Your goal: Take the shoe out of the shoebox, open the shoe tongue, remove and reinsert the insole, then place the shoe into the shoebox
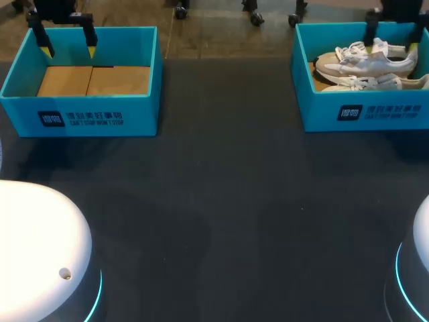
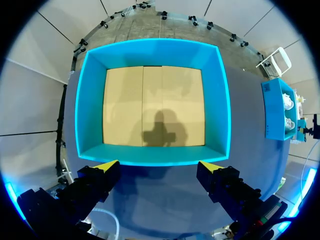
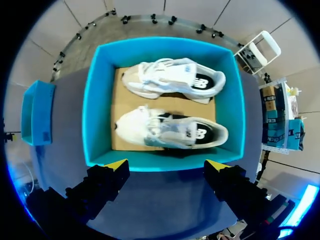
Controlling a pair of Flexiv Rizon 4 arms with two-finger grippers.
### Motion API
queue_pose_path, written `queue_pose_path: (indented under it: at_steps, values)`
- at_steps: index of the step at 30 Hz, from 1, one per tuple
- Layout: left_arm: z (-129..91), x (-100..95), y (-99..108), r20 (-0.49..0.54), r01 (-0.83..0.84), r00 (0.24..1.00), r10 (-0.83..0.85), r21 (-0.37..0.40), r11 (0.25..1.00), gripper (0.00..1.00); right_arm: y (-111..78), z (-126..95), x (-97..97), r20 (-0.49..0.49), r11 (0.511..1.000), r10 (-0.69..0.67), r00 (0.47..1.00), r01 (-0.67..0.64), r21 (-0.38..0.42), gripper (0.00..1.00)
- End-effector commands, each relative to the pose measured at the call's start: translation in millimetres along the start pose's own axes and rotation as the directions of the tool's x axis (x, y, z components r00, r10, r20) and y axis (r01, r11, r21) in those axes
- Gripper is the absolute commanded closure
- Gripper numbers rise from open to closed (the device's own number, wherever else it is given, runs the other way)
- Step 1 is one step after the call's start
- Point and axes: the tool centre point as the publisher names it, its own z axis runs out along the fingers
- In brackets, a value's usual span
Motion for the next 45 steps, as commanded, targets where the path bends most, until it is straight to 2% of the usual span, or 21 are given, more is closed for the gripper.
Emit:
queue_pose_path:
  at_steps: [1,8,21,26,40,45]
  values:
    - [0,0.0,0,0.0,0.0,1.0,0.0,0.0,1.0,0.0,-2.0,15,-34.1,-0.012,1.0,0.014,1.0,-0.014,-0.013,0.0]
    - [0,0.0,0,0.0,0.0,1.0,0.0,0.0,1.0,0.0,6.3,37,-65.8,0.032,1.0,0.011,0.999,-0.01,-0.022,0.0]
    - [0,0.0,0,0.0,0.0,1.0,0.0,0.0,1.0,0.0,14.3,85,-100.3,0.055,0.999,0.039,0.998,-0.041,0.031,0.0]
    - [0,0.0,0,0.0,0.0,1.0,0.0,0.0,1.0,0.0,18.7,98,-107.2,0.055,0.998,0.041,0.998,-0.043,0.042,0.0]
    - [0,0.0,0,0.0,0.0,1.0,0.0,0.0,1.0,0.0,22.8,128,-119.8,0.035,0.994,0.055,0.998,-0.058,0.096,0.09]
    - [0,0.0,0,0.0,0.0,1.0,0.0,0.0,1.0,0.0,23.5,142,-121.9,0.026,0.99,0.065,0.998,-0.068,0.12,0.07]
